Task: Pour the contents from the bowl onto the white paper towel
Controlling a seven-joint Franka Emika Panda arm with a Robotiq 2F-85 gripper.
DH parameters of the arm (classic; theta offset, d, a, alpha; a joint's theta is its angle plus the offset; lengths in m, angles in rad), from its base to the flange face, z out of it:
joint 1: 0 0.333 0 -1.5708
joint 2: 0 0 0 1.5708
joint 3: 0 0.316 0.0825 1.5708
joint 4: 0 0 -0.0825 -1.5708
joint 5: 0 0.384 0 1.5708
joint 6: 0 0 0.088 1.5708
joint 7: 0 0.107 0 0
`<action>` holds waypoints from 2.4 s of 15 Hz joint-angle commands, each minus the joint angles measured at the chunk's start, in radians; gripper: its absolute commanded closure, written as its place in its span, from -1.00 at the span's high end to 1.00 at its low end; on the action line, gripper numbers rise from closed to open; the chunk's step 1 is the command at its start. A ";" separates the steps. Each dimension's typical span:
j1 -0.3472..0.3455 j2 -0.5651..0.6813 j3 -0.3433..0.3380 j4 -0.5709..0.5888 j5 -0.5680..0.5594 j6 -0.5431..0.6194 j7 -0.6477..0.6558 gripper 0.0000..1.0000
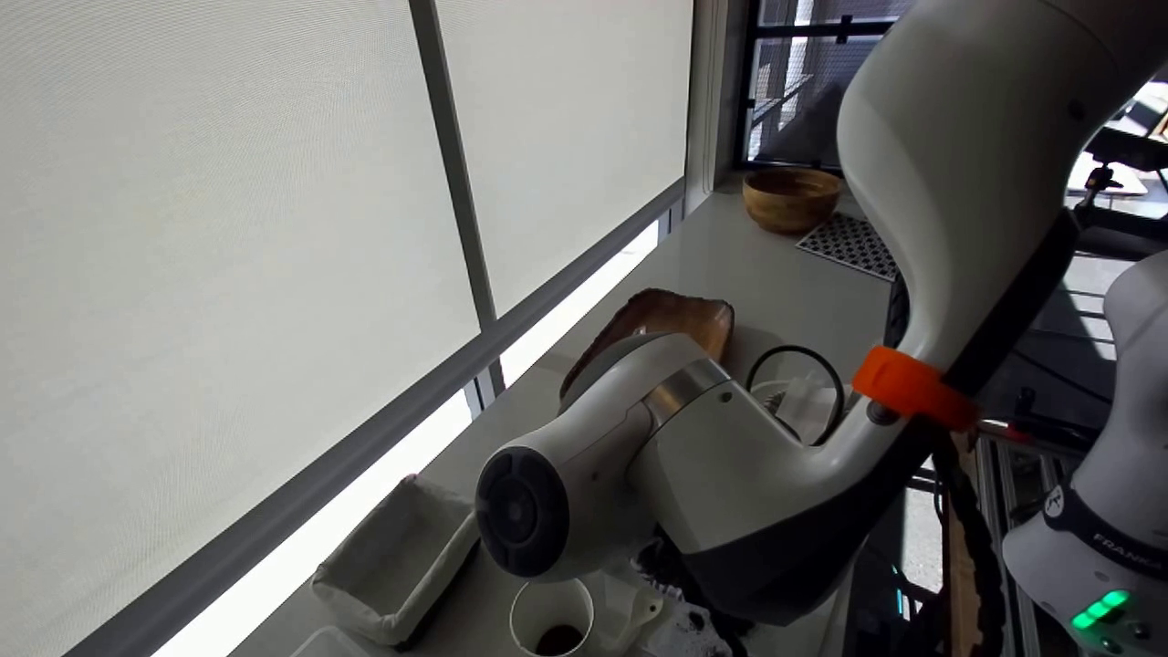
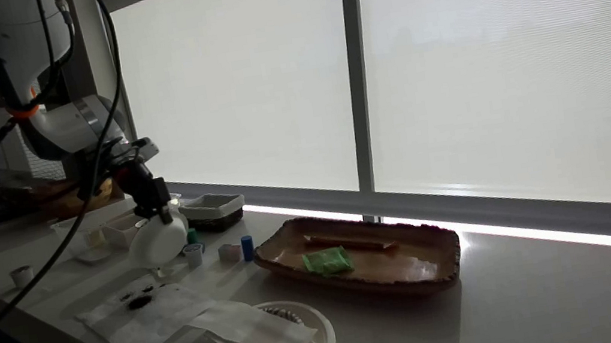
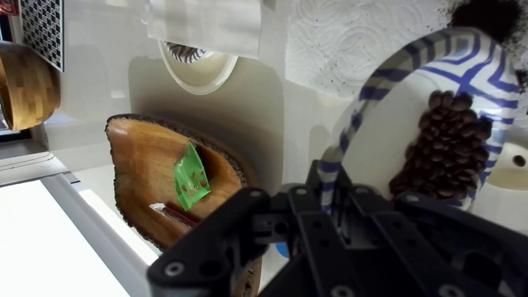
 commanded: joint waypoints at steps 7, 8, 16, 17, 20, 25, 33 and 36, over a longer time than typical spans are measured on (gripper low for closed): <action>0.017 0.025 -0.009 0.026 0.006 -0.031 0.016 -0.97; 0.015 0.026 -0.008 0.026 0.006 -0.025 0.015 -0.97; 0.012 0.028 -0.013 0.027 0.024 -0.012 0.065 -0.97; 0.012 0.027 -0.012 0.026 0.019 -0.008 0.063 -0.97; 0.012 0.034 -0.013 0.033 0.023 -0.016 0.070 -0.97; 0.011 0.043 -0.016 0.043 0.015 -0.014 0.066 -0.97; 0.017 0.057 -0.022 0.065 0.025 -0.057 0.068 -0.97; 0.006 0.050 -0.017 0.054 0.019 0.004 0.060 -0.97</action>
